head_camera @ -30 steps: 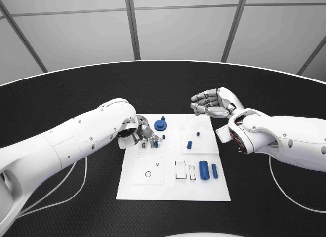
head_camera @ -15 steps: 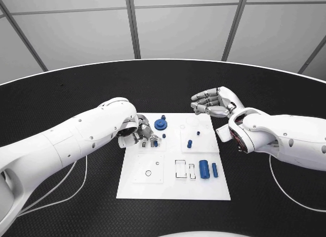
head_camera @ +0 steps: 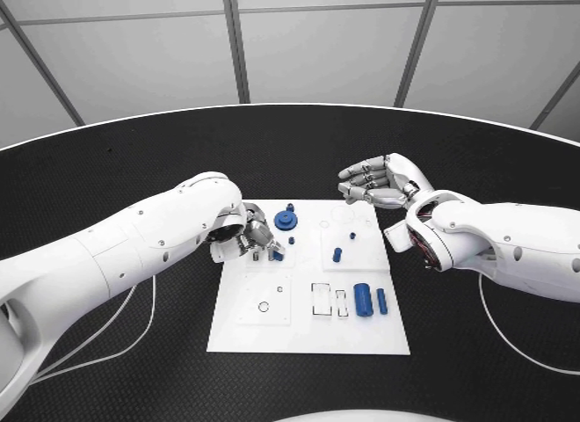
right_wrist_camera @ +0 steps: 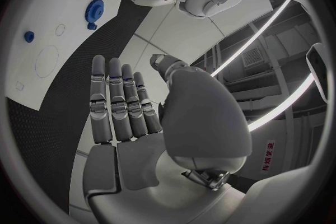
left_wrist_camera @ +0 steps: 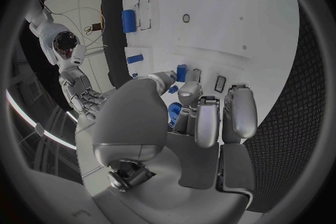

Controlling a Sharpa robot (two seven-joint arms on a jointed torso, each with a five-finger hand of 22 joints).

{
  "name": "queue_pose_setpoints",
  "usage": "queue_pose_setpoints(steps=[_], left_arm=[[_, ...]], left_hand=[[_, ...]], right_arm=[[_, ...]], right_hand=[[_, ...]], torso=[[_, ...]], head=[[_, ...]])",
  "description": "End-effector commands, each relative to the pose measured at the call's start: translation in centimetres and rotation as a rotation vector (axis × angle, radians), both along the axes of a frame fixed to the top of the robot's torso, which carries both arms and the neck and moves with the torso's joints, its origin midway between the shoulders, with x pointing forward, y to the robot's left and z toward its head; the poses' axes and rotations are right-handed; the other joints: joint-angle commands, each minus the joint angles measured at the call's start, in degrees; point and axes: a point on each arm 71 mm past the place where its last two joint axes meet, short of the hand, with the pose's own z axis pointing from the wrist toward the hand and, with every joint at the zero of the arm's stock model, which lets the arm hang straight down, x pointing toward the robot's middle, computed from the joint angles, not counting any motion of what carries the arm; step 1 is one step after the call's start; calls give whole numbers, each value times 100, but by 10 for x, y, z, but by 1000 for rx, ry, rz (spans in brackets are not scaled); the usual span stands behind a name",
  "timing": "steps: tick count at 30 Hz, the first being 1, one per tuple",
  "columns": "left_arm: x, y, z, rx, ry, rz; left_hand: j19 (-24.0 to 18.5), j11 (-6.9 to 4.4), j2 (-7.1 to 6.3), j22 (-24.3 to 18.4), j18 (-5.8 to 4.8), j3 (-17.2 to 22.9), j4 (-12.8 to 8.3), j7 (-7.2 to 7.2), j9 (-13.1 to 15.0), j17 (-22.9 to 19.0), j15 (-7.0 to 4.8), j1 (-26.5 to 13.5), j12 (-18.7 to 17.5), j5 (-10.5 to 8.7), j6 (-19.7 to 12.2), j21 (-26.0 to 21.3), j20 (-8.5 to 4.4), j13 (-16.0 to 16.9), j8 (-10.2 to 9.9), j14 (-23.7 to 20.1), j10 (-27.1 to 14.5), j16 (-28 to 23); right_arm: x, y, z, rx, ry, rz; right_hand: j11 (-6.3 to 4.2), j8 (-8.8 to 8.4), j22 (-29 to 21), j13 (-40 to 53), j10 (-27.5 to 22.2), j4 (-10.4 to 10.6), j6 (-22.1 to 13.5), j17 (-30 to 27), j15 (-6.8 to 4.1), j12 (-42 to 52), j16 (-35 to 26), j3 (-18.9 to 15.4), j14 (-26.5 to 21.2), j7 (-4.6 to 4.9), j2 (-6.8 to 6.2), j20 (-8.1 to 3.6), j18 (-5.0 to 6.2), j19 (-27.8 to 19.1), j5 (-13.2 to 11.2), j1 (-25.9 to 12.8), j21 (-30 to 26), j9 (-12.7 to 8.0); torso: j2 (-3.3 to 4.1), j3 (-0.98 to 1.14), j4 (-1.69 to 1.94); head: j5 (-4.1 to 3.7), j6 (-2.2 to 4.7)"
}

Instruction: Assemble the parts on the task board

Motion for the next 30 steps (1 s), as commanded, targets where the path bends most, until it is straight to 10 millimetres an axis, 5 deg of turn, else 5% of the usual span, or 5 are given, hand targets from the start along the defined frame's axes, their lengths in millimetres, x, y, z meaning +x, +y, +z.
queue_pose_setpoints(steps=[1, 13, 15, 21, 30], left_arm=[[0, 1, 0, -12, 9, 10], [-4, 7, -1, -80, 78, 54], [-5, 9, -1, -96, 94, 65], [-6, 15, 0, -113, 79, 92], [-8, 15, 6, -88, -56, 73]], left_hand=[[-22, -33, -37, -6, -62, 490, -334, 9, 202, 906, -33, 53, -44, 94, -101, -1, -46, -25, 141, 446, 10, 24], [-39, 3, -3, -10, -58, 1138, -710, 30, 564, 903, 0, -271, -143, 158, -187, 0, -25, -217, 366, 445, -13, 27], [-38, -5, -2, -7, -58, 1185, -738, 22, 609, 904, -6, -315, -114, 156, -183, 1, -27, -196, 396, 445, 20, 28], [-14, -22, -17, 28, -65, 1302, -829, 5, 715, 905, -21, -403, -68, 167, -179, 14, -36, -173, 458, 445, 77, 29], [46, -54, -109, 112, -81, 1473, -978, -25, 893, 912, -52, -581, 59, 515, -136, 50, -66, -81, 538, 448, 194, 33]], right_arm=[[0, -1, 0, -1, 1, -2], [1, -3, 0, -4, 0, -10], [1, -3, 0, -5, -2, -13], [2, -6, 0, -7, -7, -22], [1, -6, 0, -7, -9, -21]], right_hand=[[10, -40, -55, -6, -8, -8, 1, -13, 10, 4, -43, 24, -63, 25, 42, 56, 5, -65, 45, -4, -42, -9], [12, -41, -69, -6, -9, -5, 2, -15, 12, 3, -46, 25, -65, 26, 42, 59, 5, -78, 50, -10, -43, -9], [15, -49, -145, -8, -18, -11, 1, -22, 16, -1, -64, 59, -70, 29, 35, 68, 13, -110, 282, -8, -30, -14], [15, -49, -159, -8, -18, -11, 3, -24, 17, -1, -67, 62, -69, 30, 33, 70, 14, -110, 310, -12, -27, -14], [15, -49, -159, -8, -18, -11, 3, -24, 17, -1, -67, 62, -69, 30, 33, 70, 14, -110, 310, -12, -27, -14]], torso=[[-8, -5, 14], [-6, -2, 4], [-10, -3, 7], [-16, -5, 16], [0, -2, 6]], head=[[-13, -20], [15, -38], [8, -37], [18, -33], [49, -20]])
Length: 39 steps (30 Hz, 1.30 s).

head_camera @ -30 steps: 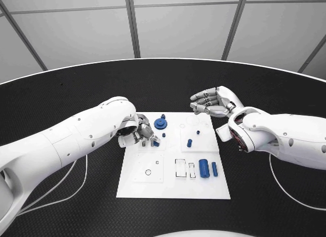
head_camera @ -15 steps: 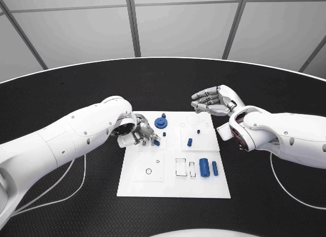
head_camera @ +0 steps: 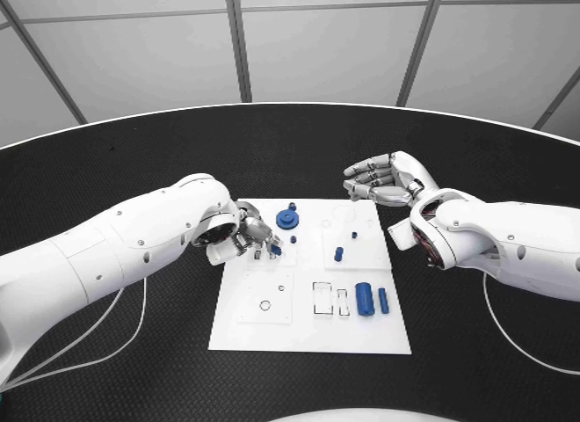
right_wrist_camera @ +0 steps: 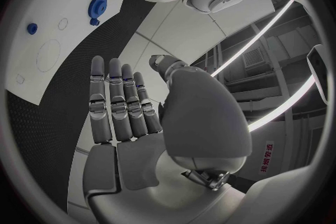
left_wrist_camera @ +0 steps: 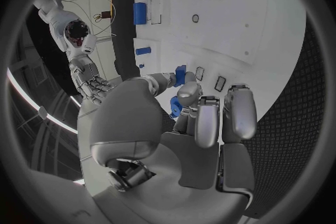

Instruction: Assemble the parts on the task board

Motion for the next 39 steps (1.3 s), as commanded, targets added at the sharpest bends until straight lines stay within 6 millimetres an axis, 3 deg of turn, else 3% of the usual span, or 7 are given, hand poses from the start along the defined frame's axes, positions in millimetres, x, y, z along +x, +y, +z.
queue_pose_setpoints(steps=[1, 18, 39], left_arm=[[-1, 0, 3, 14, -55, -6], [-3, -2, 7, 60, -183, -54], [-9, -1, -11, 111, -211, -87]], left_hand=[[40, -12, -10, 23, -83, 895, -861, -27, 21, 916, -53, -48, 48, 44, 4, 31, -17, 36, 36, 449, 62, 34], [61, -25, -67, 52, -88, 930, -954, -37, 68, 917, -66, -72, 113, 159, 47, 45, -32, 90, 42, 449, 115, 35], [93, -39, -125, 96, -97, 917, -994, -53, 93, 920, -76, -107, 92, 171, 90, 62, -39, 35, 52, 451, 124, 37]], right_arm=[[0, 0, 0, 0, -1, 0], [0, 0, 0, 0, -1, 3], [-1, 0, 0, 1, -4, 5]], right_hand=[[15, -27, -5, -8, -18, -3, 4, -5, -1, 0, -22, 22, -52, 30, 33, -7, 14, -33, 23, -12, -5, -6], [17, -29, -19, -9, -21, -2, 4, -7, 0, -1, -25, 22, -51, 32, 30, -5, 14, -33, 38, -20, -3, -7], [17, -29, -30, -9, -21, 0, 6, -7, 0, -1, -26, 26, -46, 32, 35, -5, 16, -30, 49, -24, 1, -7]], torso=[[4, -2, -4], [13, 3, -14], [17, -2, -9]], head=[[24, -5], [72, -41], [57, -88]])
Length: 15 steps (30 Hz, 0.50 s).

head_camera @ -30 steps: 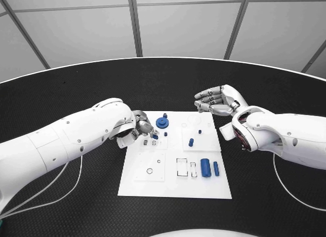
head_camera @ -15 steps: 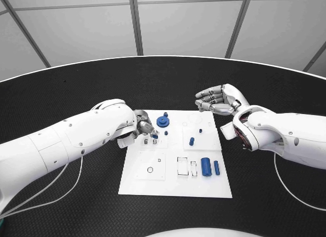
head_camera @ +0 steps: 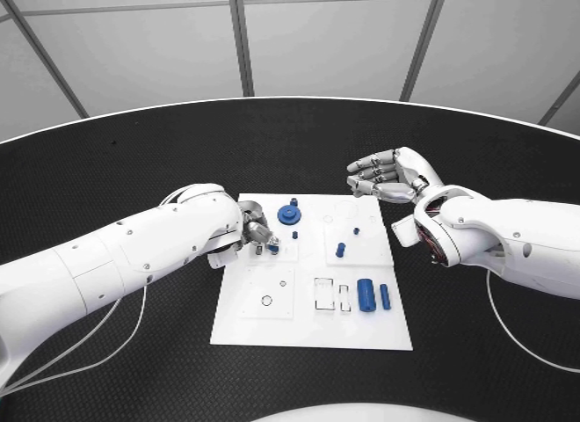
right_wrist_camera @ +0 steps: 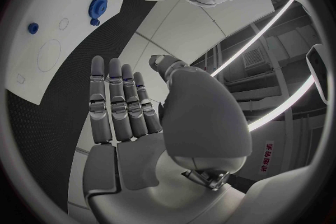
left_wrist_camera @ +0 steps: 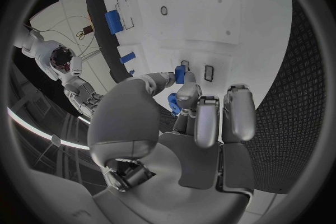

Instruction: Assemble the parts on the task board

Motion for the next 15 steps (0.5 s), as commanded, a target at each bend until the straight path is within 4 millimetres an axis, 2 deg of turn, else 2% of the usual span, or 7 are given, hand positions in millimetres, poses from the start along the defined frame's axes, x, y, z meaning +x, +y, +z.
queue_pose_setpoints(steps=[1, 9, 15], left_arm=[[-1, 0, -1, 6, -1, -7], [-2, 0, -4, 19, 11, -24], [-3, 1, -4, 26, 18, -28]], left_hand=[[52, 9, 22, 3, -98, 793, -834, 4, -4, 921, -36, 56, 4, 30, 26, 17, 2, 5, 37, 451, 31, 37], [54, 1, 9, 6, -99, 797, -851, -3, 2, 923, -42, 51, 3, 33, 43, 19, -1, -5, 38, 452, 41, 38], [52, 0, 6, 3, -98, 797, -854, -5, 4, 920, -43, 48, 4, 33, 49, 18, -2, -6, 39, 451, 45, 37]], right_arm=[[0, 0, 0, 0, 0, 0], [0, 0, 0, 0, 0, 0], [0, 0, 0, 0, 0, 0]], right_hand=[[18, -29, -7, -9, -21, 0, 6, -8, 0, -1, -26, 27, -46, 32, 35, -5, 16, -31, 27, -24, 1, -9], [17, -29, -12, -8, -20, 2, 8, -8, -1, 0, -26, 28, -43, 32, 38, -5, 16, -28, 30, -27, 2, -9], [17, -28, -15, -8, -19, 3, 9, -8, -1, 1, -25, 29, -40, 32, 40, -5, 17, -27, 33, -29, 3, -9]], torso=[[0, -2, 4], [-8, 5, -2], [-8, 3, -2]], head=[[-4, -10], [2, -33], [5, -35]])
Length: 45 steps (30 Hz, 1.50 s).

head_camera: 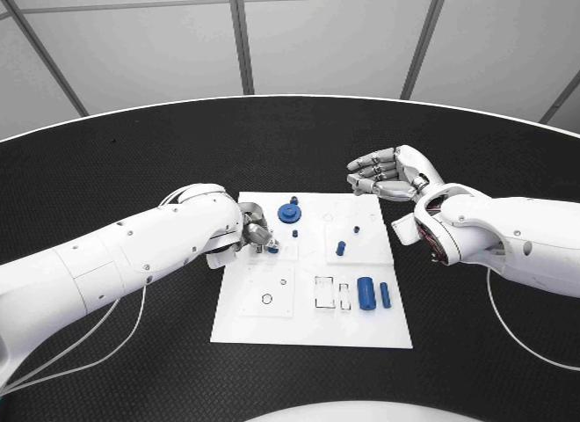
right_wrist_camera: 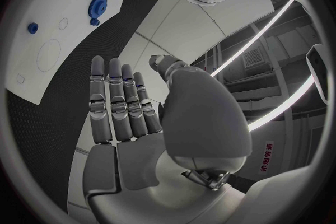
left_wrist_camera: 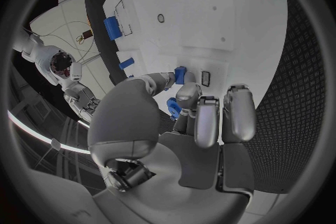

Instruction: Assemble the parts on the task board

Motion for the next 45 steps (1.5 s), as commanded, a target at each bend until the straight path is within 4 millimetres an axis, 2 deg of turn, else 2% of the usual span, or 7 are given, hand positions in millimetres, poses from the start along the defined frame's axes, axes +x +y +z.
queue_pose_setpoints(steps=[1, 30, 45], left_arm=[[0, 0, 0, 2, 2, 0], [3, -3, -3, 42, 33, 2], [4, -9, -4, 45, 40, 6]], left_hand=[[52, -2, -1, 3, -98, 804, -828, -6, -3, 920, -44, 41, 5, 37, 48, 18, -2, -6, -2, 451, 44, 37], [64, -11, -9, 20, -101, 813, -835, -16, 6, 924, -51, 22, 21, 40, 74, 24, -7, 4, 1, 452, 71, 38], [78, -43, 65, 38, -105, 845, -747, -59, 80, 919, -77, -122, 50, 37, 119, 29, -24, -9, 40, 451, 130, 36]], right_arm=[[0, 0, 0, 0, 0, 0], [-1, 0, 0, 1, 0, 2], [-1, 1, 0, 2, 1, 4]], right_hand=[[17, -28, -8, -8, -19, 3, 10, -8, -2, 1, -25, 29, -40, 32, 40, -5, 17, -27, 33, -29, 3, -9], [15, -28, -24, -8, -18, 4, 13, -8, -3, 1, -25, 32, -33, 30, 42, -5, 18, -21, 42, -34, 7, -9], [15, -28, -30, -8, -19, 2, 13, -8, -4, 1, -26, 32, -32, 30, 39, -5, 19, -20, 43, -35, 7, -9]], torso=[[-2, 2, -2], [1, 9, 1], [3, 9, 0]], head=[[2, 1], [-18, -37], [-39, -34]])
